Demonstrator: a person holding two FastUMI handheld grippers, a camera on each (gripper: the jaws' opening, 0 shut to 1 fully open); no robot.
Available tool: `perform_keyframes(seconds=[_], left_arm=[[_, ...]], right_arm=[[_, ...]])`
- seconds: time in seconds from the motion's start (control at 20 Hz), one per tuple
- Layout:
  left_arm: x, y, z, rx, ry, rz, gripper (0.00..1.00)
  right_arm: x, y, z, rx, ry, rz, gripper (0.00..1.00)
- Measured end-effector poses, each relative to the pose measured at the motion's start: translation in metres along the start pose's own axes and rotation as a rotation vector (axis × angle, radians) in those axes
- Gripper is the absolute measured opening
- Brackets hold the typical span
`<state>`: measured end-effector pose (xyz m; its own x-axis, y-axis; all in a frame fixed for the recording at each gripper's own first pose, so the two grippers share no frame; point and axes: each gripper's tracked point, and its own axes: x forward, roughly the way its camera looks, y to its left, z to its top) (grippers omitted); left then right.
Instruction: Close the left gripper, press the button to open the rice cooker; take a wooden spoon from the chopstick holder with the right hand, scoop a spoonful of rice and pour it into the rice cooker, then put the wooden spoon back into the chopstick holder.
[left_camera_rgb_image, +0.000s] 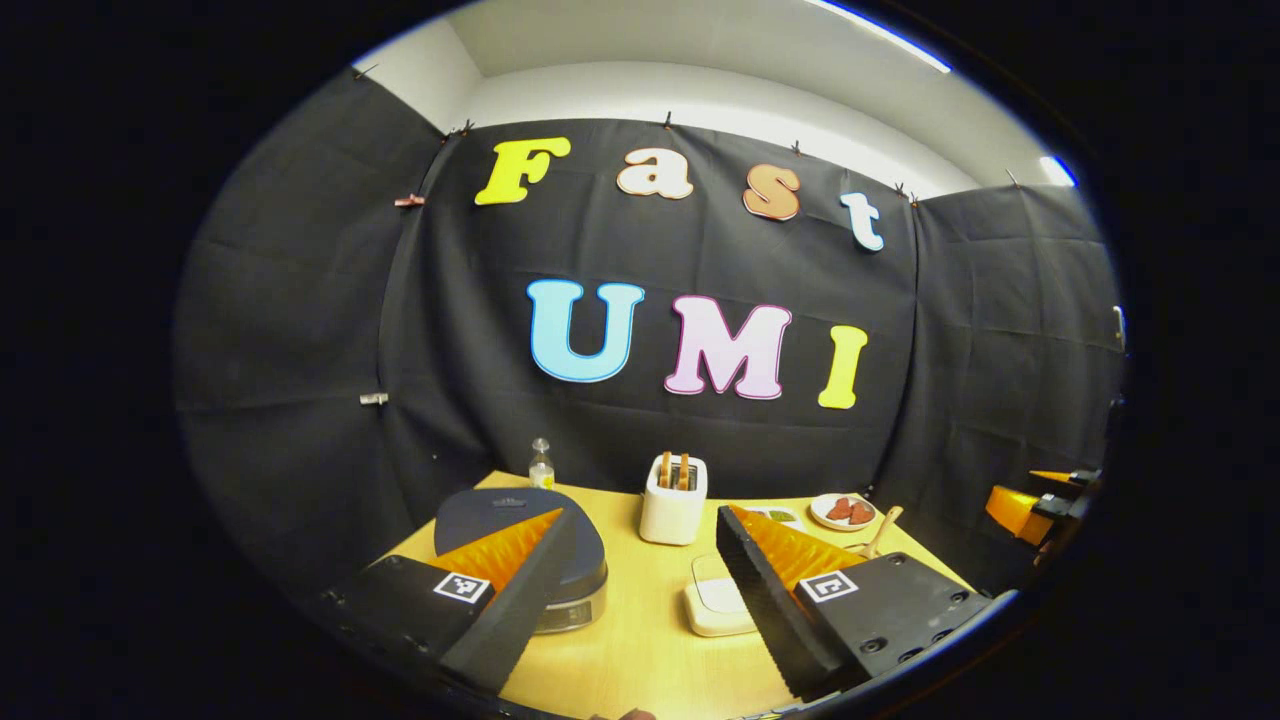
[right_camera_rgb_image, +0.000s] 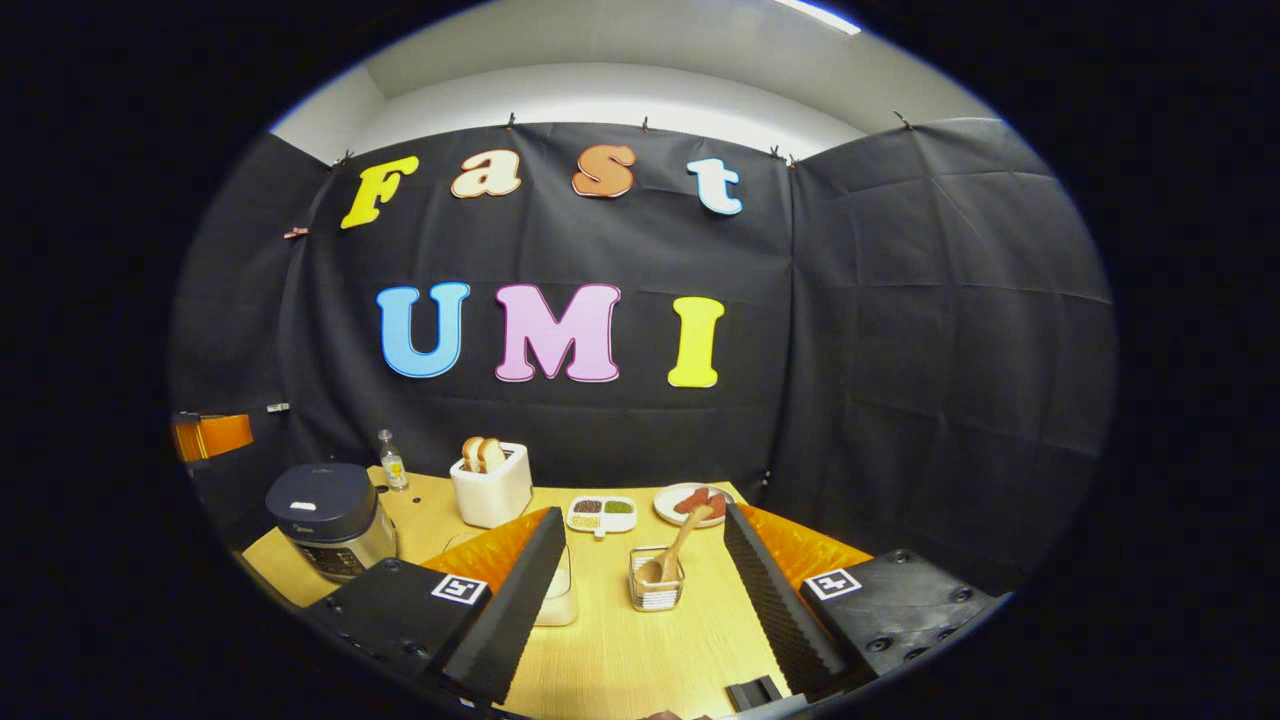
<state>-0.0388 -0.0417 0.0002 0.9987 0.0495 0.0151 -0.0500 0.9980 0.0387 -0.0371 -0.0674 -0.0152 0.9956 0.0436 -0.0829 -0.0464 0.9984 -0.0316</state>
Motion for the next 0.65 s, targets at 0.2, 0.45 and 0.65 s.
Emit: perform_keyframes(seconds=[0.2,0.45,0.65], left_arm=[[-0.009,0.019,-0.023,-0.036,0.061,0.013,0.95],[-0.016,0.032,-0.035,0.008,0.073,0.025,0.95],[-0.025,0.024,-0.046,0.038,0.062,0.022,0.95]], right_arm=[[-0.013,0.007,-0.005,0.014,0.006,-0.012,0.99],[-0.014,0.027,-0.006,0.079,0.014,0.017,0.99],[-0.019,0.036,-0.010,0.083,-0.013,0.052,0.99]])
